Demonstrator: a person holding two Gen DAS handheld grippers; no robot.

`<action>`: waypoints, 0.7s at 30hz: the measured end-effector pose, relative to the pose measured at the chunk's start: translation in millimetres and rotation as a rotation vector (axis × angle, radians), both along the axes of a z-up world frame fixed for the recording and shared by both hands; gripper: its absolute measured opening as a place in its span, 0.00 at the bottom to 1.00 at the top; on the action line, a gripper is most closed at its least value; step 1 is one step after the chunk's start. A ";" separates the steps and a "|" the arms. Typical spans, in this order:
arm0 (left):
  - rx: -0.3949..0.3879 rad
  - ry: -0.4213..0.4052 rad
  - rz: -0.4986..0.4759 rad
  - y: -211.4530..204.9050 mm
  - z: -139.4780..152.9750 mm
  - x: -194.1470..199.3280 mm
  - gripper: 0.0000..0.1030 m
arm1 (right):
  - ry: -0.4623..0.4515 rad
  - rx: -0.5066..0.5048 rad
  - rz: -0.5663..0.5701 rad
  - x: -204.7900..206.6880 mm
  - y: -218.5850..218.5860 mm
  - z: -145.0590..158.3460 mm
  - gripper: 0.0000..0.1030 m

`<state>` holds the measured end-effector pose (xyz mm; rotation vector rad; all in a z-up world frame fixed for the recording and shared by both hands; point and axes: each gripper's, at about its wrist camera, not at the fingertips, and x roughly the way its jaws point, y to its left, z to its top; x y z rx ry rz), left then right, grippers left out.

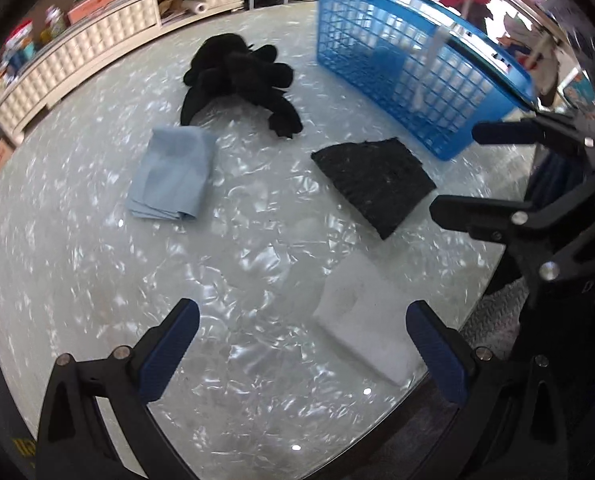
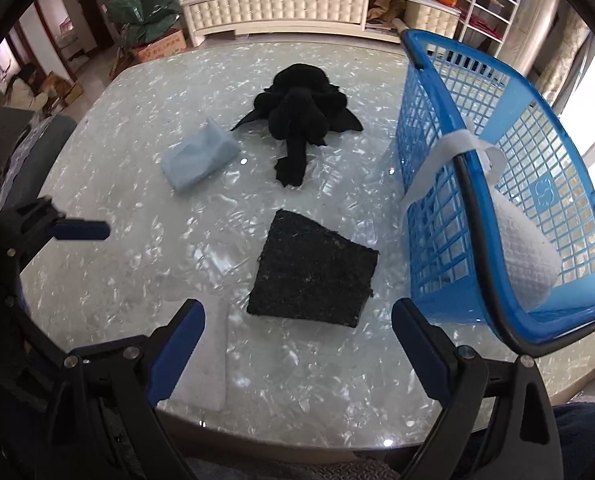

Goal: Organize soft objects
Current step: 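Lower the left tool to the white sheet while the right tool lowers to the black fuzzy pad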

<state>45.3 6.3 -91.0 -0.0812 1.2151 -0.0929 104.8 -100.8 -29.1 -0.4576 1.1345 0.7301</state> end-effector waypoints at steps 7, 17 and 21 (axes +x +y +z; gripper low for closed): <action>-0.036 0.062 0.082 5.5 -17.3 9.0 1.00 | -0.004 0.002 -0.005 2.0 7.7 -13.5 0.91; -0.051 0.108 0.105 7.9 -39.6 11.2 1.00 | 0.071 -0.006 -0.076 21.4 2.1 -40.3 0.91; -0.055 0.132 0.120 7.5 -49.2 18.6 1.00 | 0.088 -0.014 -0.103 28.0 2.4 -50.6 0.91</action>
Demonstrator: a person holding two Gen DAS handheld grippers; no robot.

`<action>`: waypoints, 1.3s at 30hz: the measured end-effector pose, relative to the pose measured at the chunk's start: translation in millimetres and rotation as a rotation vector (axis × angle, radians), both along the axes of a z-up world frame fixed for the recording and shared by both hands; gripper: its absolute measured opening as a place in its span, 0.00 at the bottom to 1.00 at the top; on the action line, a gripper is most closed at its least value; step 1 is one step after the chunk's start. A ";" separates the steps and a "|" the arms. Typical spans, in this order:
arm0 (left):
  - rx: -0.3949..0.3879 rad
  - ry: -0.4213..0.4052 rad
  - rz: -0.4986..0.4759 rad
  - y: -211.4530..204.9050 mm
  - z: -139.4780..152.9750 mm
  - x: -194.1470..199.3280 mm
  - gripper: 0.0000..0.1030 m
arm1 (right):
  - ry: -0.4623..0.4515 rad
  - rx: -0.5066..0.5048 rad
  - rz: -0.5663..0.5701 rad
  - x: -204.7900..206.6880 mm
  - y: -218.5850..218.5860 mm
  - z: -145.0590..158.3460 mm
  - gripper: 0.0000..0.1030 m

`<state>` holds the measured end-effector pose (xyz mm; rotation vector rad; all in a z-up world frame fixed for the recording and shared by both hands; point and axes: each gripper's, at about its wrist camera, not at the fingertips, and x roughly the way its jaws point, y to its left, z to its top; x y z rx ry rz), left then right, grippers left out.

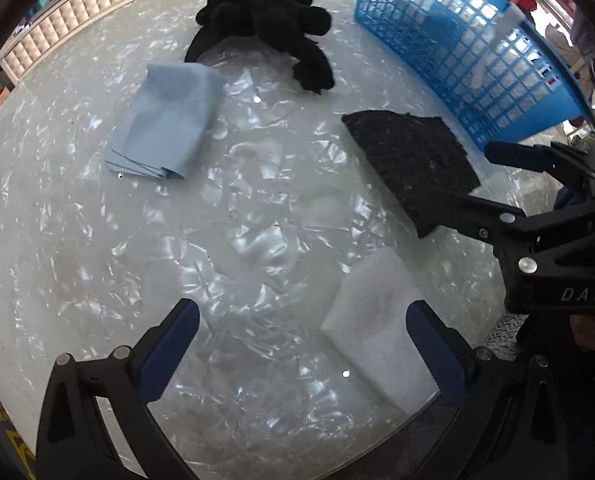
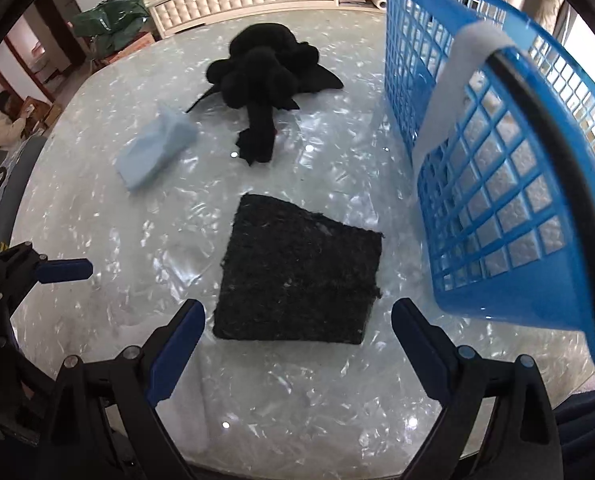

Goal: Organize soft objects
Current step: 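Lower the left tool to the white sheet while the right tool lowers to the black fuzzy pad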

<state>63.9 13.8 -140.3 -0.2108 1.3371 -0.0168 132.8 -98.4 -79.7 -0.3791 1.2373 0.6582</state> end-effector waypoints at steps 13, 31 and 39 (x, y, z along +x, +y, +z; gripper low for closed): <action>0.009 0.032 -0.002 -3.1 -19.2 16.6 0.90 | -0.061 -0.046 -0.021 12.4 -2.2 -15.8 0.91; -0.092 0.016 0.000 -2.6 -5.3 2.1 0.22 | -0.102 -0.020 -0.009 -2.8 7.9 -25.8 0.63; -0.091 -0.004 0.005 8.4 0.0 -9.9 0.13 | -0.047 0.039 0.034 -11.9 13.7 -22.0 0.19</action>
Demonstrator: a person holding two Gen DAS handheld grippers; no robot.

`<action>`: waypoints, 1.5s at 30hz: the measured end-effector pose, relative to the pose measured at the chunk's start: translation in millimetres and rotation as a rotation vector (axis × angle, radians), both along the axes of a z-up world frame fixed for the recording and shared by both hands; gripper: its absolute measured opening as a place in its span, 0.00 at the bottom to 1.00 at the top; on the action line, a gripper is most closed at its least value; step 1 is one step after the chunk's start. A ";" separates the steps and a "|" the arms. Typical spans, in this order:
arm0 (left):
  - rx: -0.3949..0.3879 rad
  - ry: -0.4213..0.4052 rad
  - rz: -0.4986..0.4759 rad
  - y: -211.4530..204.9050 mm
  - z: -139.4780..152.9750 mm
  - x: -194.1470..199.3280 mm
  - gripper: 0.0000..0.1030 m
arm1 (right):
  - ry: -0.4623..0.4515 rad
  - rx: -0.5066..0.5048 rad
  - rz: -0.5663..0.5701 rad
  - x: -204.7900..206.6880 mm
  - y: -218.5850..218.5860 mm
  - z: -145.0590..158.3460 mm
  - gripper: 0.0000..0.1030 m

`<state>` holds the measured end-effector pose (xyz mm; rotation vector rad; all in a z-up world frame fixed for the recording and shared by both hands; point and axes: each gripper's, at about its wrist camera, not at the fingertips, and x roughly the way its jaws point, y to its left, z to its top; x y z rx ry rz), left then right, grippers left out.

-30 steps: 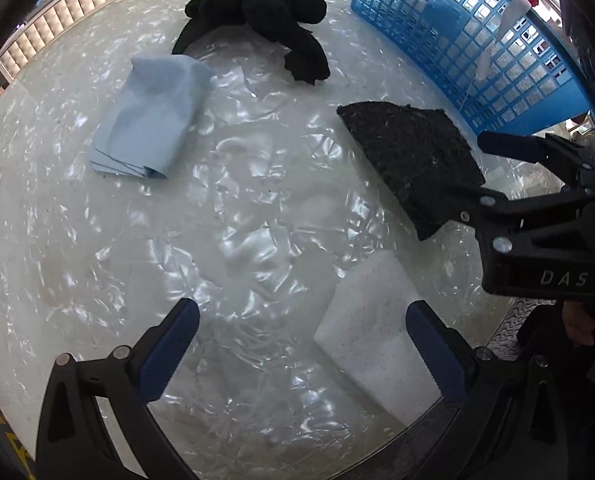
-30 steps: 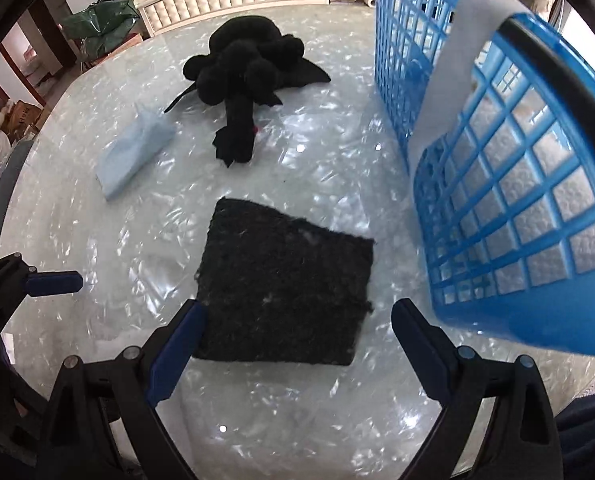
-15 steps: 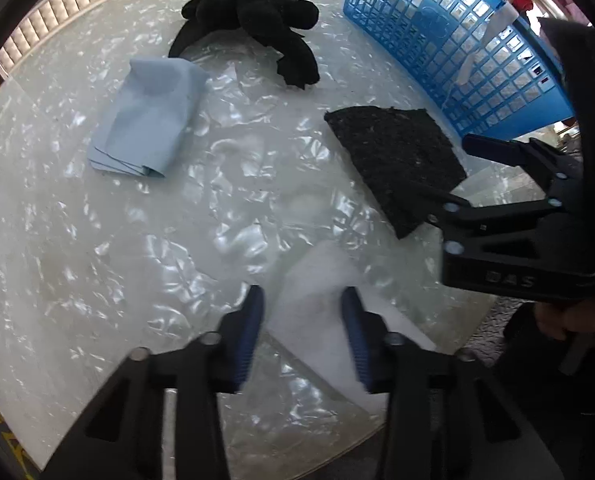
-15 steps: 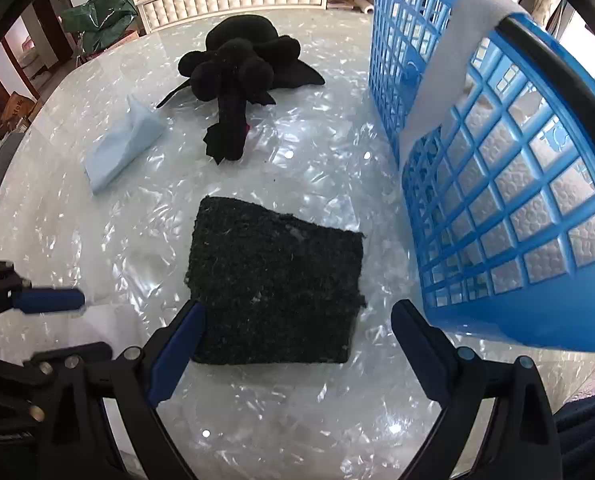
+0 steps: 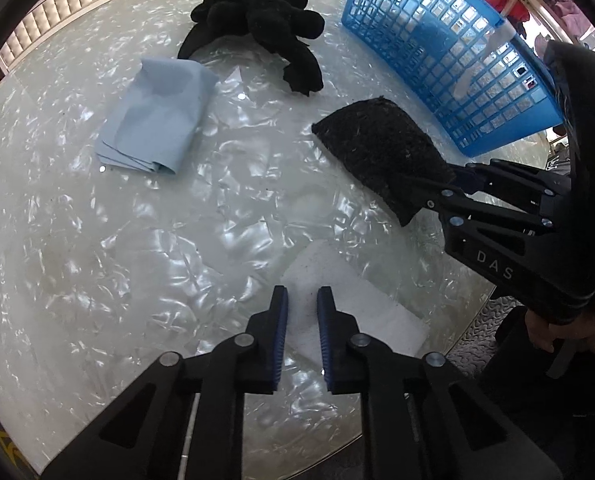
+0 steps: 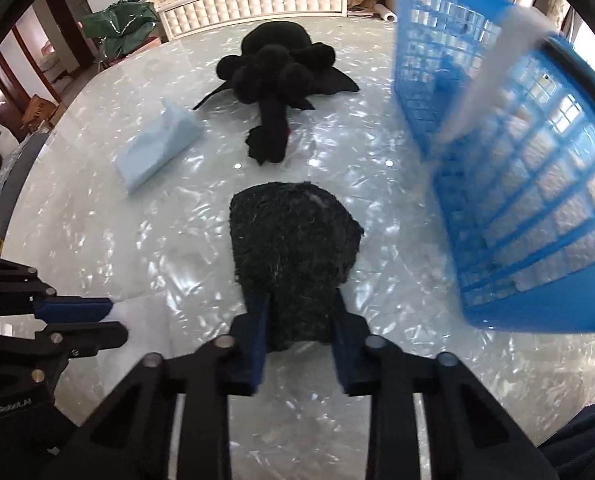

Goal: Organize soft objects
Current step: 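Lower the left tool to the white sheet while the right tool lowers to the black fuzzy pad, then close the left tool on the white sheet while the right tool lifts the black pad toward the basket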

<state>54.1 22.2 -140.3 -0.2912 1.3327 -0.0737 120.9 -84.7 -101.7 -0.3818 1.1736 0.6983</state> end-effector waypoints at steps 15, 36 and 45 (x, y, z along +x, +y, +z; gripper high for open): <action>0.009 -0.058 -0.018 -5.5 17.2 1.2 0.07 | -0.055 0.036 -0.014 -2.1 -3.3 35.8 0.13; 0.089 -0.234 0.025 1.6 93.7 -5.0 0.07 | -0.156 0.029 0.055 -32.2 -6.9 92.3 0.13; 0.114 -0.305 -0.007 -10.6 127.2 11.4 0.07 | -0.212 0.019 0.078 -28.8 -14.8 121.0 0.13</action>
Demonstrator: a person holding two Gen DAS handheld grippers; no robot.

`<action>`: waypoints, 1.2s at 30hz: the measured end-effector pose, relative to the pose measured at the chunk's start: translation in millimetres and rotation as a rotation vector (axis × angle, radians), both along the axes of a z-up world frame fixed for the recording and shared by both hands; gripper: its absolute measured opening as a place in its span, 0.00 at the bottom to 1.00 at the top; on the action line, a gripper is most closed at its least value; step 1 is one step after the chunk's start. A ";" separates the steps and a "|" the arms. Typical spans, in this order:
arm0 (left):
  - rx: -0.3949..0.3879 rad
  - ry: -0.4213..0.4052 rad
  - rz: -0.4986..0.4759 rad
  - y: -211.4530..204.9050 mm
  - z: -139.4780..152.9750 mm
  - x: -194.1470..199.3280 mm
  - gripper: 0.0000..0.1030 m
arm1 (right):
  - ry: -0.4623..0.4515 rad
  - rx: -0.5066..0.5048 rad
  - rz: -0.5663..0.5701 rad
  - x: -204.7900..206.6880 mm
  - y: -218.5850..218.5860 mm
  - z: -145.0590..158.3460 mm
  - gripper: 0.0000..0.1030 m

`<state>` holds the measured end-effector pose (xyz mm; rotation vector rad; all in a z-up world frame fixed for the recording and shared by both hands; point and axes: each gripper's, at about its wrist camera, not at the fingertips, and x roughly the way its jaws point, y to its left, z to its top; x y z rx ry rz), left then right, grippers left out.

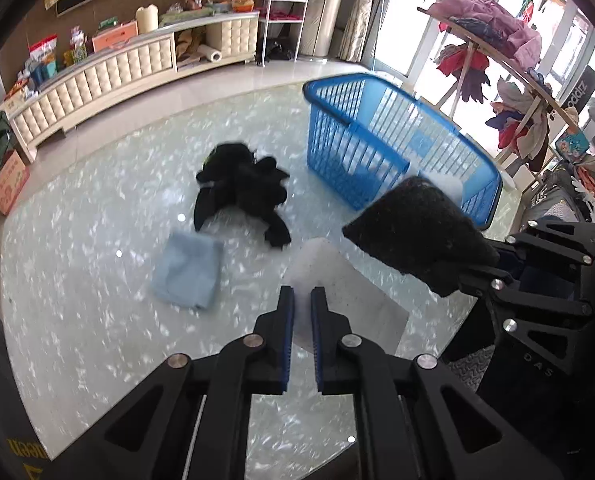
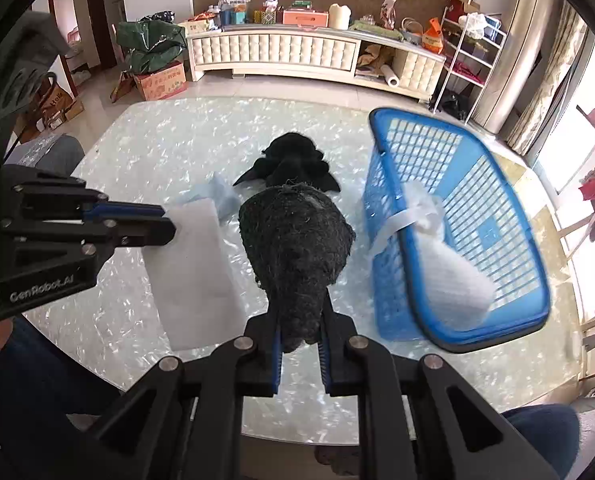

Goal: Organize soft objects
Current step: 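Close the left tool on the white sheet while the right tool lifts the black pad toward the basket, then lower the black fuzzy pad into the basket and open the right tool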

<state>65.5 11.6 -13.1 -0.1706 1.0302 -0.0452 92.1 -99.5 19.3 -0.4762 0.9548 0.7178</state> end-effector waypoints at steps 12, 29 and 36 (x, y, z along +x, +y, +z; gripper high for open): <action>0.004 -0.091 -0.024 -16.4 34.7 38.5 0.08 | -0.039 -0.008 -0.021 22.3 -21.0 18.0 0.13; -0.019 -0.098 -0.026 -24.8 34.6 61.6 0.08 | -0.048 -0.063 -0.146 59.4 -53.9 15.6 0.13; -0.019 -0.074 -0.017 -21.6 27.8 63.5 0.08 | -0.012 -0.114 -0.175 82.3 -55.4 -7.0 0.13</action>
